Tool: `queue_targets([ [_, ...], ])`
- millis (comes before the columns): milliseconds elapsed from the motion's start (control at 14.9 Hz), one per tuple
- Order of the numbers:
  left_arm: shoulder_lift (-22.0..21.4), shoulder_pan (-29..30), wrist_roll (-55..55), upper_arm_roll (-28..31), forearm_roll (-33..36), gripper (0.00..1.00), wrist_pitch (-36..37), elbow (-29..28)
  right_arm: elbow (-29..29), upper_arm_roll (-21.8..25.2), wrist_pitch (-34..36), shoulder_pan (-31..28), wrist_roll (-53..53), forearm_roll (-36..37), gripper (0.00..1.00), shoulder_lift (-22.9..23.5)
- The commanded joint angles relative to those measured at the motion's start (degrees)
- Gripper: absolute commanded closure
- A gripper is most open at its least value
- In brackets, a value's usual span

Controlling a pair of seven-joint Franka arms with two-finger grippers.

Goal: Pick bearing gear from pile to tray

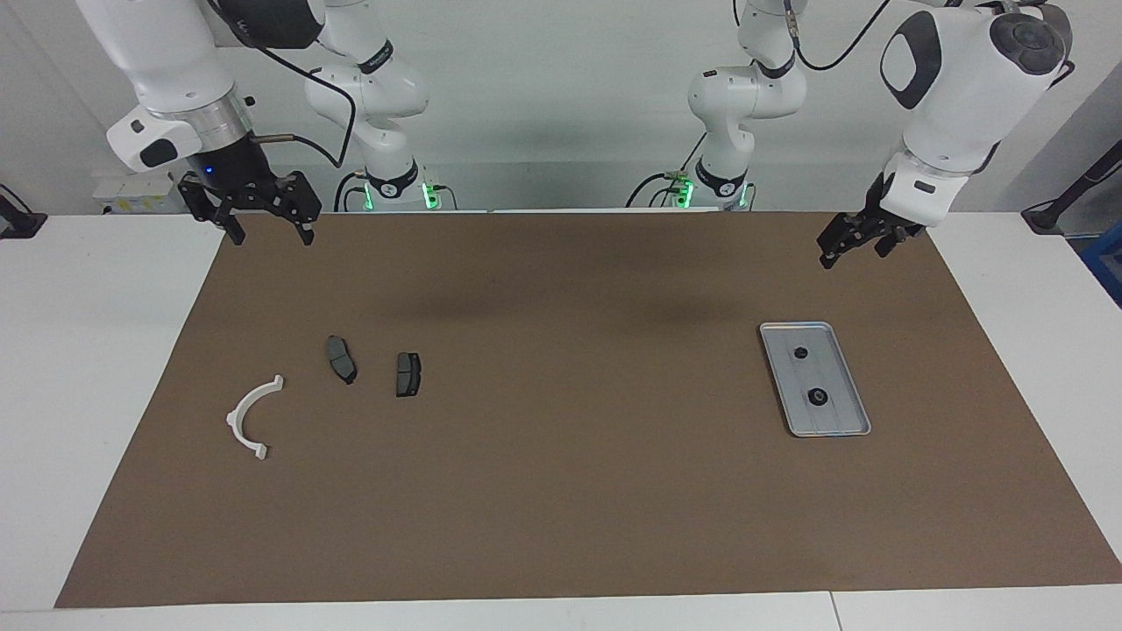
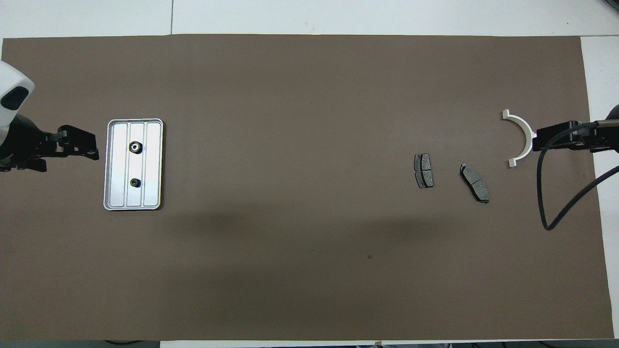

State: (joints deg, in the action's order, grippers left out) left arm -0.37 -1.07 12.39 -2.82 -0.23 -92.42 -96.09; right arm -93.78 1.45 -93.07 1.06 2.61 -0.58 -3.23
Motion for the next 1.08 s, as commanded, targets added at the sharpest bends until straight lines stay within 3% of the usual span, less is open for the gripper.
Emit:
queue_targets([
  [0, -1.56, -0.78, -0.70, 0.98, -0.47, 0.00, 0.66, -1.20, -0.44, -0.31, 0.26, -0.71, -1.29, 0.49, 0.00, -0.73],
  [1009, -1.56, -0.69, -0.09, 0.89, -0.56, 0.00, -0.04, -1.29, -0.35, -0.31, 0.35, -0.62, -1.21, 0.49, 0.00, -0.73],
])
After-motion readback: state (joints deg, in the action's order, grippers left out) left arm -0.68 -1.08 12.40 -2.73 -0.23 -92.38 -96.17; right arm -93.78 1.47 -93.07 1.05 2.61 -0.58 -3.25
